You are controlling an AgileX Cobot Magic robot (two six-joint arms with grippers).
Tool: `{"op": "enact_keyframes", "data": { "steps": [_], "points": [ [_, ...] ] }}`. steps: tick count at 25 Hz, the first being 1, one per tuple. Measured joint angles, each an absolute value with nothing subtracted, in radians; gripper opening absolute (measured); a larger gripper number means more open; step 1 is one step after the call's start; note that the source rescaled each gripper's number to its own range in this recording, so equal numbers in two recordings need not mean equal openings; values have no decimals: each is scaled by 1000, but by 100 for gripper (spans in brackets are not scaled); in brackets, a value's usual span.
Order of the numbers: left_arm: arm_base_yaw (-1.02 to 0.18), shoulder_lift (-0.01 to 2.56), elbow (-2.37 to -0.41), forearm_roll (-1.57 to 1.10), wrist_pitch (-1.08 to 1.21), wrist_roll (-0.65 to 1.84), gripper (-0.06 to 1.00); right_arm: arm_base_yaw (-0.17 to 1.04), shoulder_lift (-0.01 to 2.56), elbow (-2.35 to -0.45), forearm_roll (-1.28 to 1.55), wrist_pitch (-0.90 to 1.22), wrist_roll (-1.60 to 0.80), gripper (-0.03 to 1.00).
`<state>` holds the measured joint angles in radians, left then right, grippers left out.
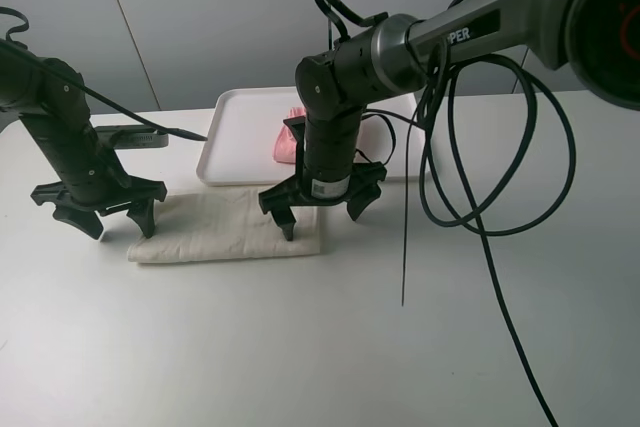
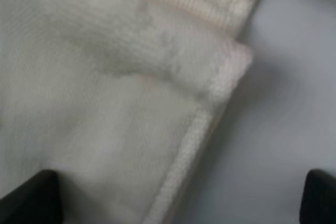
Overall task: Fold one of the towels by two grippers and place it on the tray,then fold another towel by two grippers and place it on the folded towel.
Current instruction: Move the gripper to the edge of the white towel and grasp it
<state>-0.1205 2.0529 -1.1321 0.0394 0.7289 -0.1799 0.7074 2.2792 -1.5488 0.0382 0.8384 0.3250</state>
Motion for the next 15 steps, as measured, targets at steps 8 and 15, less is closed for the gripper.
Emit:
{"op": "enact_keyframes", "data": {
  "steps": [8,15],
  "points": [
    [-120,2053,-1132,61,729,-180,96,707,2279,-1549,42,835,337,70],
    [-120,2053,-1132,61,727,-180,96,707,2279,-1549,64,828,337,62]
  ]
}}
